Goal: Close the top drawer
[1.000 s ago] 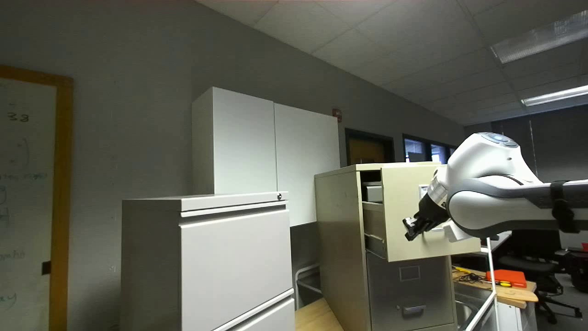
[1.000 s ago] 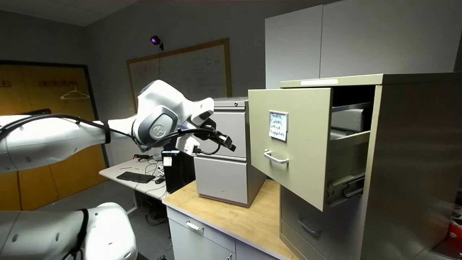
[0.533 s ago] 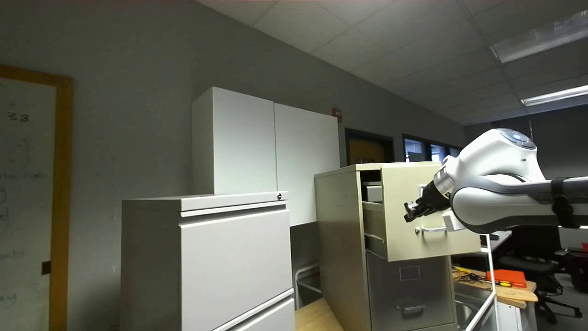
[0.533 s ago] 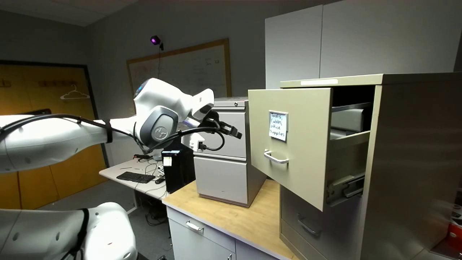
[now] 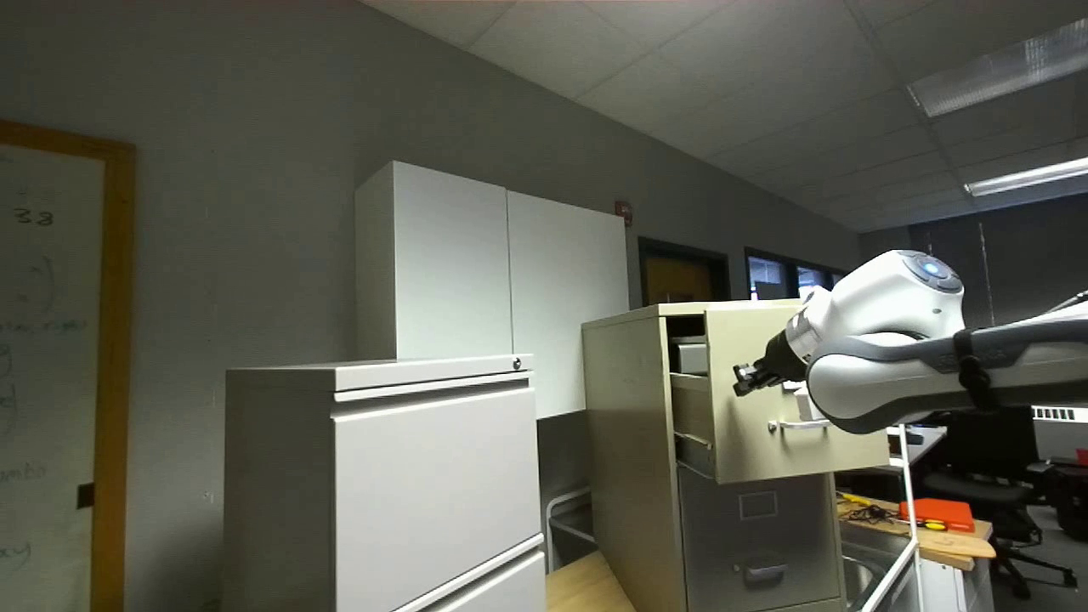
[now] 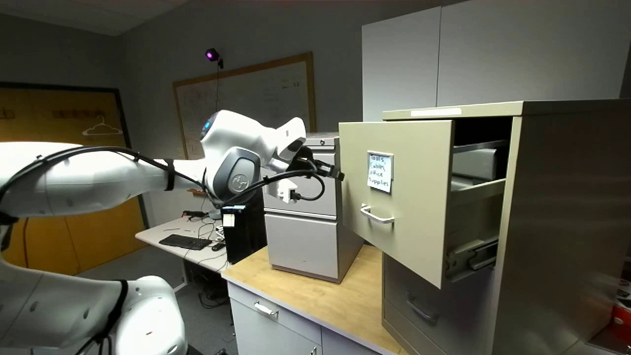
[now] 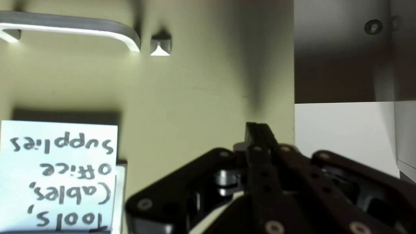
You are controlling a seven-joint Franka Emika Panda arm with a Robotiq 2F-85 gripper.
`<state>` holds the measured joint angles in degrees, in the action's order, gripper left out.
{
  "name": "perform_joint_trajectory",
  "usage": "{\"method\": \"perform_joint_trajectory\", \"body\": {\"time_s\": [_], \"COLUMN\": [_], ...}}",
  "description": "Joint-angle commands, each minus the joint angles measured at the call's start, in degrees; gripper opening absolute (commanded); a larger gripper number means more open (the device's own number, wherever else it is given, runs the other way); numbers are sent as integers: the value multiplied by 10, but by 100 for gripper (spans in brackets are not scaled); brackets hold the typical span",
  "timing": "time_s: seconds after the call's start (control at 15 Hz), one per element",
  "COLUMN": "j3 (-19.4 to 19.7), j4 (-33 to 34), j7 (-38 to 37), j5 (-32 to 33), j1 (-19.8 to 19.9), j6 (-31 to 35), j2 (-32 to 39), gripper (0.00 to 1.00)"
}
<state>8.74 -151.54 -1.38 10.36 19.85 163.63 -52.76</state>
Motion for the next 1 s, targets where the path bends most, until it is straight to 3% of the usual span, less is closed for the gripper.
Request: {"method": "perform_joint_trajectory", "body": {"time_s": [0.0, 0.47, 0.93], "j3": [5, 10, 34], "j4": [42, 85, 157], "j7": [20, 17, 20], "j5": [-8, -13, -36], "j1": [-7, -6, -34], "j6": [27, 55, 50], "j2": [66, 147, 238], "gripper": [0, 0, 0]}}
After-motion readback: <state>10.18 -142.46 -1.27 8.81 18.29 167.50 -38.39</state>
